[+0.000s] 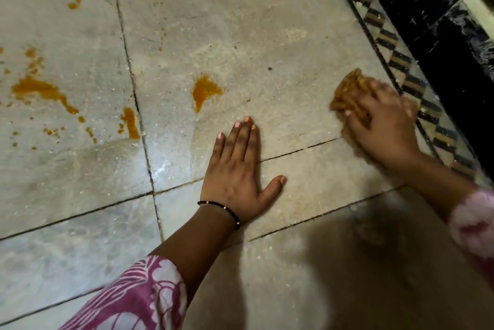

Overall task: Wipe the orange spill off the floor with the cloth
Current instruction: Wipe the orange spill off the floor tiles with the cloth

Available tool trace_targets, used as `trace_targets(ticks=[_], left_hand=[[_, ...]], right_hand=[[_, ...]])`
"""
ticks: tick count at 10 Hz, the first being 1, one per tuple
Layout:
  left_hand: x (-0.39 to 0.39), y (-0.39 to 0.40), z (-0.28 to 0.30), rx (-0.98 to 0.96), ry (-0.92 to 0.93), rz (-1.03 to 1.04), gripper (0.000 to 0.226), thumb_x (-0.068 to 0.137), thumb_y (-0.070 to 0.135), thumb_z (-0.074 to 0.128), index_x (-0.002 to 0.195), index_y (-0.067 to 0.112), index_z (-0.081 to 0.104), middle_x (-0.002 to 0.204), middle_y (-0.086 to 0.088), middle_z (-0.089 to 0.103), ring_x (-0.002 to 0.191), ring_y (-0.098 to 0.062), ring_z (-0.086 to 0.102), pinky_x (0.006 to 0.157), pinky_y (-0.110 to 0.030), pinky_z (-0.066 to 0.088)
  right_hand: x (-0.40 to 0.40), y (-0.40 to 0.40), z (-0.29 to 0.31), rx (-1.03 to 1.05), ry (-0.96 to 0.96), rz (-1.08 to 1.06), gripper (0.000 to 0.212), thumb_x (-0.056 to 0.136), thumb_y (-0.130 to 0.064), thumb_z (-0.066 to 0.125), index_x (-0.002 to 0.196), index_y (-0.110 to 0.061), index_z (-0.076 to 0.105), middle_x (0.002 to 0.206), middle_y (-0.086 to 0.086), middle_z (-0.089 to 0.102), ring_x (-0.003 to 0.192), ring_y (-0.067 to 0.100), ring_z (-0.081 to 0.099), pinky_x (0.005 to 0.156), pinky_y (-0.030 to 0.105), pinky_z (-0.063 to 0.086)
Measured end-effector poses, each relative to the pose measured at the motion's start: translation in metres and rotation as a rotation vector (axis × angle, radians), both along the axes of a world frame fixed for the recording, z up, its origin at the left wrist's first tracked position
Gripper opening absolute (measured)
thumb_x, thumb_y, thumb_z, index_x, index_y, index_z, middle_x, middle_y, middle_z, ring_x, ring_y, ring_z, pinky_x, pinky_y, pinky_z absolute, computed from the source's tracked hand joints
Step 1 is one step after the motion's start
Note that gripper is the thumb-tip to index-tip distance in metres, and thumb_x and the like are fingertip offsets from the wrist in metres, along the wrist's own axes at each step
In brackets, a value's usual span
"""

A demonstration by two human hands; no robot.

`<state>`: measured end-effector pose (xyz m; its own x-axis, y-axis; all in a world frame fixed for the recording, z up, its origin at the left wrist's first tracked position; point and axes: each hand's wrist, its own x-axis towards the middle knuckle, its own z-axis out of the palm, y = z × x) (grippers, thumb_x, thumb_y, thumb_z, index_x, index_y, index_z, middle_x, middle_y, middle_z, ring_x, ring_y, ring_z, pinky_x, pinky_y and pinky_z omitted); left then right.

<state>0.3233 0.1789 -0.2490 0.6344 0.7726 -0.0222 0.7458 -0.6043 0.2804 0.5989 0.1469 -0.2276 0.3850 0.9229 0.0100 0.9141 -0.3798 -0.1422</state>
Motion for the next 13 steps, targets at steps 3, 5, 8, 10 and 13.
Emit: trace_targets(ticks=[3, 5, 8, 10, 13], left_hand=[[0.0, 0.0, 0.001, 0.009, -0.004, 0.003, 0.092, 0.084, 0.068, 0.028, 0.149, 0.005, 0.016, 0.158, -0.011, 0.011, 0.146, -0.023, 0.005, 0.117, -0.044, 0.007], [-0.001, -0.002, -0.001, 0.008, -0.031, 0.004, 0.091, 0.084, 0.067, 0.031, 0.149, 0.004, 0.018, 0.158, -0.012, 0.012, 0.146, -0.023, 0.006, 0.117, -0.044, 0.008], [0.0, -0.001, 0.0, 0.013, -0.009, -0.004, 0.091, 0.084, 0.067, 0.032, 0.149, 0.005, 0.018, 0.158, -0.011, 0.012, 0.146, -0.023, 0.007, 0.117, -0.043, 0.007], [-0.002, -0.001, -0.002, 0.008, -0.023, 0.001, 0.091, 0.084, 0.067, 0.032, 0.148, 0.004, 0.019, 0.158, -0.012, 0.014, 0.146, -0.024, 0.009, 0.117, -0.044, 0.008], [-0.001, -0.001, 0.0, 0.006, -0.001, -0.001, 0.091, 0.084, 0.068, 0.033, 0.149, 0.005, 0.019, 0.158, -0.011, 0.014, 0.146, -0.023, 0.009, 0.117, -0.044, 0.009]], right_hand=[[-0.054, 0.07, 0.002, 0.006, 0.077, 0.283, 0.057, 0.083, -0.053, 0.041, 0.133, -0.028, 0.051, 0.15, 0.008, 0.035, 0.138, 0.027, 0.028, 0.114, 0.046, 0.011], [0.001, -0.017, 0.007, -0.024, 0.109, 0.402, 0.051, 0.082, -0.053, 0.041, 0.125, -0.031, 0.056, 0.143, 0.008, 0.045, 0.129, 0.032, 0.041, 0.109, 0.059, 0.021], [-0.026, 0.098, 0.0, 0.047, 0.068, 0.156, 0.073, 0.071, -0.065, 0.032, 0.13, -0.028, 0.054, 0.149, 0.009, 0.036, 0.133, 0.033, 0.032, 0.11, 0.048, 0.021], [-0.073, 0.005, 0.002, 0.023, 0.093, 0.479, 0.051, 0.081, -0.054, 0.04, 0.124, -0.033, 0.058, 0.144, 0.004, 0.044, 0.133, 0.027, 0.036, 0.111, 0.049, 0.017], [-0.022, 0.068, -0.002, 0.114, 0.026, 0.062, 0.055, 0.077, -0.051, 0.043, 0.125, -0.028, 0.057, 0.145, 0.004, 0.042, 0.131, 0.029, 0.035, 0.108, 0.049, 0.021]])
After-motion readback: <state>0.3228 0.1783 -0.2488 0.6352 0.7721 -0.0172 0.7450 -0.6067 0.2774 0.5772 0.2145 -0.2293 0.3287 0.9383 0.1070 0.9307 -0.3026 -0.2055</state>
